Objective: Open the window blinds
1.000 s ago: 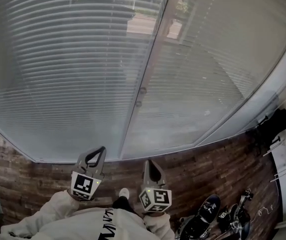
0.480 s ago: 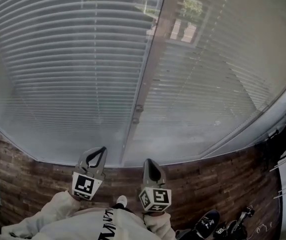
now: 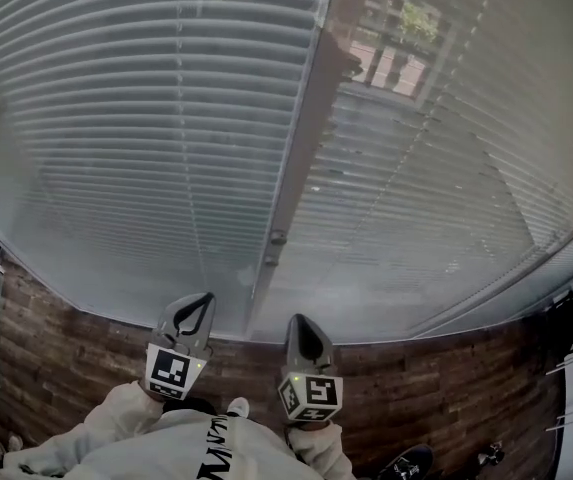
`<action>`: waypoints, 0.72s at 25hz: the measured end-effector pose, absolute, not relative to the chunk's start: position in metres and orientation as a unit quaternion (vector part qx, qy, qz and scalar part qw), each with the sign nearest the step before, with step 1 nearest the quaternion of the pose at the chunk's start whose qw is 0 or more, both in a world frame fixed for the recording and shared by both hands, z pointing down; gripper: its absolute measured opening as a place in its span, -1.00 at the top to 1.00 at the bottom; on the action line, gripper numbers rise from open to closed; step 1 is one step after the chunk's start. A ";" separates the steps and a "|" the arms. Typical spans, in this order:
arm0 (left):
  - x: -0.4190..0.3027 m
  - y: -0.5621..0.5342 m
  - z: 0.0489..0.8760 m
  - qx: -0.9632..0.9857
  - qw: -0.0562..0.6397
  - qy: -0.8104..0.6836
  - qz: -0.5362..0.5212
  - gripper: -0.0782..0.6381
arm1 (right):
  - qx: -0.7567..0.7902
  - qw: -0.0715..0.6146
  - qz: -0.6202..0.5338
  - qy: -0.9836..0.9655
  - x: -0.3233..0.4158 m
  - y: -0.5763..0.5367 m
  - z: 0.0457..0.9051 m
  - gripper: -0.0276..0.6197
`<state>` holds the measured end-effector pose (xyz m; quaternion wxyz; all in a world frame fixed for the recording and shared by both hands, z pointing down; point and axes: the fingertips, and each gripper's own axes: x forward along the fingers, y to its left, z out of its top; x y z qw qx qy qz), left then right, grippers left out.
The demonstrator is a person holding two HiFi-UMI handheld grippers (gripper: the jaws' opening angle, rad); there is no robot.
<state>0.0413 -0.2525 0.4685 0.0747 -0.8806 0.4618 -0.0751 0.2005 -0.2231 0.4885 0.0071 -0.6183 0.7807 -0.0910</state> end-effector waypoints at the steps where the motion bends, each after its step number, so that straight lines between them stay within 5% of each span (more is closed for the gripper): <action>1: 0.042 -0.253 0.466 -0.880 0.074 0.463 -0.078 0.78 | -0.618 0.008 -0.093 0.780 0.202 -0.226 0.486 0.91; 7: 0.040 -0.265 0.476 -0.876 0.063 0.471 -0.087 0.78 | -0.609 -0.008 -0.076 0.789 0.194 -0.245 0.486 0.90; 18: 0.041 -0.286 0.481 -0.884 0.052 0.458 -0.079 0.78 | -0.598 -0.091 0.055 0.795 0.160 -0.304 0.445 0.59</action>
